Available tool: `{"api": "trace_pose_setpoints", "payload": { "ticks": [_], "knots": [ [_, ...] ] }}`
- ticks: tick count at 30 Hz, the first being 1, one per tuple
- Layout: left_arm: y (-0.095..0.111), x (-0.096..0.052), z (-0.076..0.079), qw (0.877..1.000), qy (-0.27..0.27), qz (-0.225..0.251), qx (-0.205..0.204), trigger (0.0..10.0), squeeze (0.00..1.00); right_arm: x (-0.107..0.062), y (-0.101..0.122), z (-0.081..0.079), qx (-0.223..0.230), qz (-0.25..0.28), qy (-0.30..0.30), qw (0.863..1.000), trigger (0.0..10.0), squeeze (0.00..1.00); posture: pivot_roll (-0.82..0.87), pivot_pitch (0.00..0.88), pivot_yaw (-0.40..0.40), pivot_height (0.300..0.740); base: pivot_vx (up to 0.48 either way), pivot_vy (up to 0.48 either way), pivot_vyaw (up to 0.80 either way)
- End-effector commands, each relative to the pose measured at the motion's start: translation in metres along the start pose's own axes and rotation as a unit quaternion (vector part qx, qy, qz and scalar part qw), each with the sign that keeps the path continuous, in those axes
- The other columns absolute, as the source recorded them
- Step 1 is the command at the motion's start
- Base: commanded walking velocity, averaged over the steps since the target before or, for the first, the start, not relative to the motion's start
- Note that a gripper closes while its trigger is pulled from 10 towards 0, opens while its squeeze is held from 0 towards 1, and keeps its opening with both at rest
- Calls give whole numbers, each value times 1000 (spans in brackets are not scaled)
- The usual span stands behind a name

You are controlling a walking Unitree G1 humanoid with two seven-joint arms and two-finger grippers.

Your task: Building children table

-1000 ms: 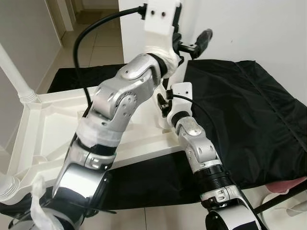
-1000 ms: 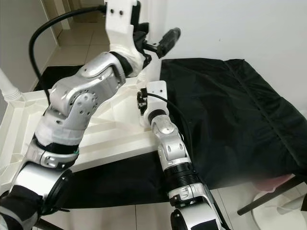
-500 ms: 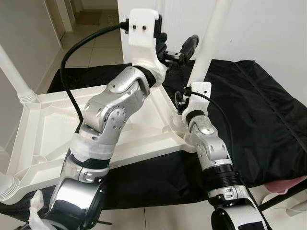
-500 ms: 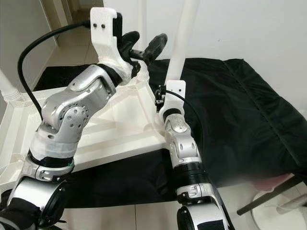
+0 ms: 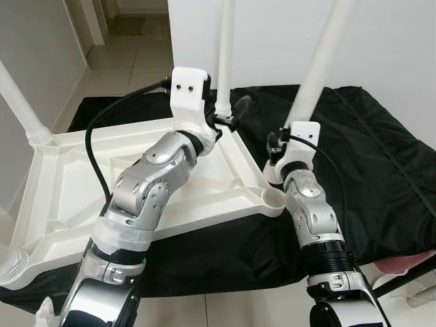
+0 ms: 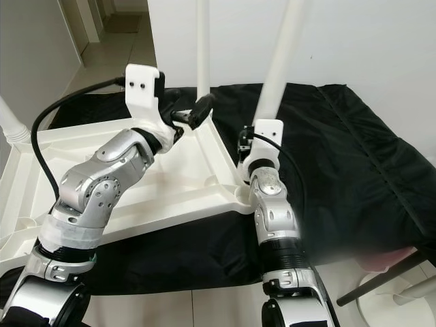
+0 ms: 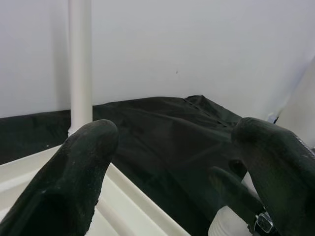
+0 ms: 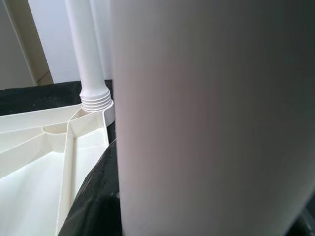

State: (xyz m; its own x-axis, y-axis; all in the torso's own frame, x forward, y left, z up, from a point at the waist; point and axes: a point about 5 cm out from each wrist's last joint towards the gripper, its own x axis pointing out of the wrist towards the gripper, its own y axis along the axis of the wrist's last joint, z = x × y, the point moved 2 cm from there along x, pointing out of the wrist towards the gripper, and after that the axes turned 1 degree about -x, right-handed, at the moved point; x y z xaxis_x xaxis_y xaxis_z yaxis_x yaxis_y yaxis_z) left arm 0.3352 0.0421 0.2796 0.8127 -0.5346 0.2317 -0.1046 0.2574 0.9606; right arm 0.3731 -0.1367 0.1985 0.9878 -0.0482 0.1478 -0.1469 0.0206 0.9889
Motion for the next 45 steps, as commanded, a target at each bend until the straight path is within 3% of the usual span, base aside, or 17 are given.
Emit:
{"api": "trace_pose_setpoints", "payload": {
  "ticks": [1, 7, 8, 14, 15, 16, 17, 27, 32, 34, 36, 37, 38, 39, 40, 42, 45],
  "knots": [
    [-19, -1, -1, 1000, -12, -26, -1, 10000, 0, 0, 11, 7, 4, 29, -18, 999, 10000, 0, -26, 0, -2, 740, 0, 0, 0],
    [-47, -3, -10, 998, 7, -68, 10, 10000, 0, -1, 18, 13, 6, 45, -32, 998, 10000, 0, -32, 0, 13, 740, 0, 0, 0],
    [-66, -5, -15, 995, 16, -96, 16, 10000, 0, -2, 18, 15, 9, 47, -39, 998, 10000, 0, -35, 0, 21, 740, 0, 0, 0],
    [-75, -6, -18, 993, 21, -110, 21, 10000, 0, -2, 19, 16, 10, 48, -42, 998, 10000, 0, -43, 0, 28, 740, 0, 0, 0],
    [-89, -8, -18, 991, 21, -130, 25, 10000, 0, -2, 20, 18, 9, 50, -46, 998, 10000, 0, -47, 0, 29, 740, 0, 0, 0],
    [-89, -8, -18, 991, 21, -130, 25, 10000, 0, -2, 20, 18, 9, 50, -46, 998, 10000, 0, -47, 0, 29, 740, 0, 0, 0],
    [-113, -13, -16, 985, 16, -164, 41, 10000, 0, -2, 23, 21, 7, 54, -52, 997, 10000, 0, -55, 0, 33, 740, 0, 0, 0],
    [-131, -18, -14, 982, 10, -182, 53, 10000, 0, -3, 26, 23, 6, 59, -57, 997, 10000, 0, -59, 3, 32, 740, 0, 0, 0],
    [-139, -21, -15, 978, 9, -191, 81, 10000, 0, -2, 27, 24, 5, 61, -58, 996, 10000, 0, -62, 6, 30, 740, 0, 0, 0],
    [-145, -20, -17, 971, 6, -191, 143, 10000, 0, -2, 27, 23, 3, 60, -58, 996, 10000, 0, -63, 6, 31, 740, 0, 0, 0],
    [-147, -20, -16, 965, 0, -188, 182, 10000, 0, -2, 27, 23, 3, 60, -58, 997, 10000, 0, -63, 7, 31, 740, 0, 0, 0],
    [-147, -20, -16, 965, 0, -188, 182, 10000, 0, -2, 27, 23, 3, 60, -58, 997, 10000, 0, -63, 7, 31, 740, 0, 0, 0],
    [-147, -19, -15, 954, -8, -182, 236, 10000, 0, -1, 27, 23, 2, 60, -58, 997, 10000, 0, -62, 5, 31, 740, 0, 0, 0],
    [-147, -19, -15, 954, -8, -182, 236, 10000, 0, -1, 27, 23, 2, 60, -58, 997, 10000, 0, -62, 5, 31, 740, 0, 0, 0],
    [-150, -19, -13, 942, -20, -179, 283, 10000, 0, -1, 27, 23, 2, 60, -58, 997, 10000, 0, -61, 5, 32, 740, 0, 0, 0],
    [-157, -21, -7, 923, -59, -179, 335, 10000, 0, -1, 27, 22, 2, 59, -57, 997, 10000, 0, -60, 5, 33, 740, 0, 0, 0],
    [-161, -24, -2, 914, -88, -179, 353, 10000, 0, -1, 27, 22, 2, 59, -57, 997, 10000, 0, -59, 4, 32, 740, 0, 0, 0]
  ]
}}
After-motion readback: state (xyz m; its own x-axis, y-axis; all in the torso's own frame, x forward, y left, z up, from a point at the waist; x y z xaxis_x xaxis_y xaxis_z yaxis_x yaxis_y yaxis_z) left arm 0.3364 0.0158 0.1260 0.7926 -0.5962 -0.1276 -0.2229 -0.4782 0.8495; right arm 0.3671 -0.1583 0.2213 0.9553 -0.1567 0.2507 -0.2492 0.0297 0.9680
